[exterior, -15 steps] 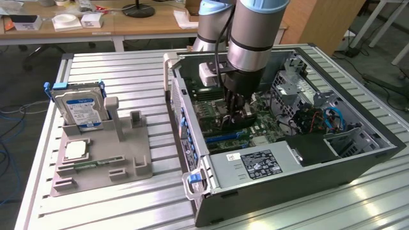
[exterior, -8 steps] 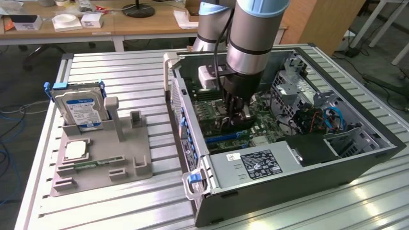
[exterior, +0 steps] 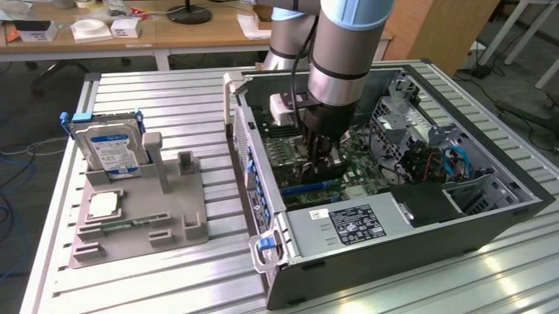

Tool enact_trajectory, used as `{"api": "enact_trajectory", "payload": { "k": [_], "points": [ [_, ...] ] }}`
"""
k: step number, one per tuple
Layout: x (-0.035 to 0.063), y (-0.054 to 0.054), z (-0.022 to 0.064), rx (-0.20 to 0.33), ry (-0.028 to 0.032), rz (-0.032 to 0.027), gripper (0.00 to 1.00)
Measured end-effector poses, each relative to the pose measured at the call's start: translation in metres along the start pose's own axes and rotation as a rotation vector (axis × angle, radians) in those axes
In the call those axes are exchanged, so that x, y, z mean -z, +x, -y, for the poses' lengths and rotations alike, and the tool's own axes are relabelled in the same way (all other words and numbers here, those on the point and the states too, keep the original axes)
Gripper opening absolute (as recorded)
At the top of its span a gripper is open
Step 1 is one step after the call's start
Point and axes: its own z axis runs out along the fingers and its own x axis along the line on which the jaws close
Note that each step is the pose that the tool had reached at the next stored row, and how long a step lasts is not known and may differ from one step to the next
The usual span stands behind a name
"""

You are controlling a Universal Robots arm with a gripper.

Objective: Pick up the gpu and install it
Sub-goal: 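Insert the gpu into the slot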

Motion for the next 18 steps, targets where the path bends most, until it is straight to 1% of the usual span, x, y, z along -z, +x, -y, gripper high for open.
{"api": "enact_trajectory", "payload": {
  "k": [8,13,18],
  "points": [
    [-0.0006,0.0000,-0.0004,0.000,0.0001,0.0000,0.26],
    [-0.0006,0.0029,-0.0001,0.000,0.0001,0.0001,0.26],
    [-0.0007,0.0031,-0.0001,0.000,0.0000,0.0000,0.26]
  ]
}}
